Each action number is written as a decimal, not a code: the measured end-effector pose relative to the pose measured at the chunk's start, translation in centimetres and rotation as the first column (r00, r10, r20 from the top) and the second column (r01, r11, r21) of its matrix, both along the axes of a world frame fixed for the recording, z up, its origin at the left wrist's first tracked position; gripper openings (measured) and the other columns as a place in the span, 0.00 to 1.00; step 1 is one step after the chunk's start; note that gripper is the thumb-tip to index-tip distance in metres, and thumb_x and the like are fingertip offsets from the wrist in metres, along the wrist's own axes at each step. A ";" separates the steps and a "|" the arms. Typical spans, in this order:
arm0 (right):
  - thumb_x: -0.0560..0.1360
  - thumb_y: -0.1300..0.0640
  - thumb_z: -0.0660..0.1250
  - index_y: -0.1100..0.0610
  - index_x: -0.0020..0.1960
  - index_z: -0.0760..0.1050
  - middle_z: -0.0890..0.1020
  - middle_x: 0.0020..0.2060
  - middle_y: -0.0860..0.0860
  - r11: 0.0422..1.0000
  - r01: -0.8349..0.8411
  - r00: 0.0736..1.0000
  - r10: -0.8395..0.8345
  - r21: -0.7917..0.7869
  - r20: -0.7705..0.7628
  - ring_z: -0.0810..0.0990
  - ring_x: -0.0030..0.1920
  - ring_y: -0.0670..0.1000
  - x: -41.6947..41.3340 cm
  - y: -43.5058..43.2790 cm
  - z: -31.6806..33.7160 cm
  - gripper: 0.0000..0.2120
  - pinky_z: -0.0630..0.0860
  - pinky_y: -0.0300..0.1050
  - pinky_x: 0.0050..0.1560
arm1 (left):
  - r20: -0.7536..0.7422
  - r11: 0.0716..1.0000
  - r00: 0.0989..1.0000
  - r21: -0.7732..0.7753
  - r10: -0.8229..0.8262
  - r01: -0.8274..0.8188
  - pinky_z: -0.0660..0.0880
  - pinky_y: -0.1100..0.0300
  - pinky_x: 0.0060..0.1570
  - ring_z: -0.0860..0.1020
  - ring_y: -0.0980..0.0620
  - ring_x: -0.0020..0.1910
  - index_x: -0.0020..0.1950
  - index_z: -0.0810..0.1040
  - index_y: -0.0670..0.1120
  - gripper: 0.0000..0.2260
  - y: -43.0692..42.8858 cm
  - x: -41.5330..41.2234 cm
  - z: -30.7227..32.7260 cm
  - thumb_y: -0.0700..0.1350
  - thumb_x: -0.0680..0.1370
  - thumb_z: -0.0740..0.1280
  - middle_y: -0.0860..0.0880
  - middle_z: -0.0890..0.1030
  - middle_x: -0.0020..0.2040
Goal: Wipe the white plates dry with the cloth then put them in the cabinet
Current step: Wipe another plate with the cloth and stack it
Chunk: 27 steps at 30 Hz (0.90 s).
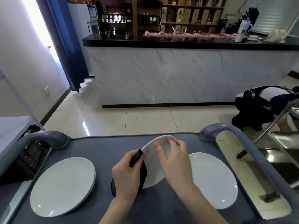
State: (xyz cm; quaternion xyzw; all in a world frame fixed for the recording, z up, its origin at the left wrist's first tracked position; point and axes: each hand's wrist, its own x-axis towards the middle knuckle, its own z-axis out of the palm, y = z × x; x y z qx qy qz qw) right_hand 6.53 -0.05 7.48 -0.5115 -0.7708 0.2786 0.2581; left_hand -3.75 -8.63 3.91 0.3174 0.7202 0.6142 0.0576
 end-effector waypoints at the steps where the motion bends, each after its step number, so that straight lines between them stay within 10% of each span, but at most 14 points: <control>1: 0.76 0.33 0.58 0.53 0.69 0.69 0.72 0.66 0.49 0.990 -0.020 0.998 0.012 -0.136 -0.058 0.74 0.62 0.52 -0.5 -0.4 0.1 0.30 0.70 0.43 0.57 | -0.002 1.000 1.000 0.010 -0.011 0.011 0.72 0.73 0.41 0.81 0.64 0.41 0.44 0.83 0.59 0.14 0.1 0.4 0.0 0.38 0.74 0.74 0.63 0.84 0.39; 5: 0.76 0.34 0.62 0.57 0.68 0.64 0.80 0.54 0.51 0.909 -0.004 0.973 -0.092 -0.417 -0.210 0.75 0.52 0.52 -2.5 -1.2 1.0 0.32 0.68 0.43 0.51 | -0.147 0.998 0.988 0.041 -0.038 0.044 0.75 0.73 0.43 0.82 0.66 0.43 0.49 0.86 0.48 0.12 0.2 1.6 -0.3 0.33 0.71 0.75 0.64 0.84 0.43; 11: 0.78 0.57 0.60 0.58 0.43 0.69 0.78 0.33 0.49 0.875 0.076 0.898 -0.268 -0.478 -0.349 0.76 0.32 0.46 -2.4 -1.2 0.2 0.07 0.70 0.39 0.32 | -0.289 0.991 0.950 0.029 -0.118 0.131 0.74 0.74 0.50 0.81 0.66 0.51 0.57 0.85 0.43 0.17 -0.4 2.4 -2.1 0.34 0.69 0.77 0.56 0.85 0.52; 19: 0.78 0.66 0.57 0.58 0.46 0.81 0.84 0.43 0.58 0.801 -0.213 0.715 -0.263 -0.560 -0.648 0.83 0.45 0.55 -0.2 -0.8 -0.9 0.14 0.79 0.53 0.47 | -0.024 0.882 0.895 -0.185 -0.445 0.434 0.67 0.64 0.68 0.71 0.66 0.68 0.71 0.65 0.65 0.25 -0.6 1.5 -2.1 0.40 0.81 0.64 0.66 0.73 0.69; 27: 0.80 0.65 0.58 0.56 0.55 0.83 0.85 0.52 0.58 0.715 -0.398 0.688 -0.182 -0.575 -0.703 0.85 0.52 0.53 1.9 -1.2 -0.7 0.15 0.81 0.45 0.47 | -0.033 0.735 0.788 -0.388 -0.614 0.557 0.42 0.53 0.78 0.43 0.70 0.76 0.77 0.44 0.61 0.25 2.3 -2.2 -1.5 0.52 0.81 0.46 0.67 0.45 0.78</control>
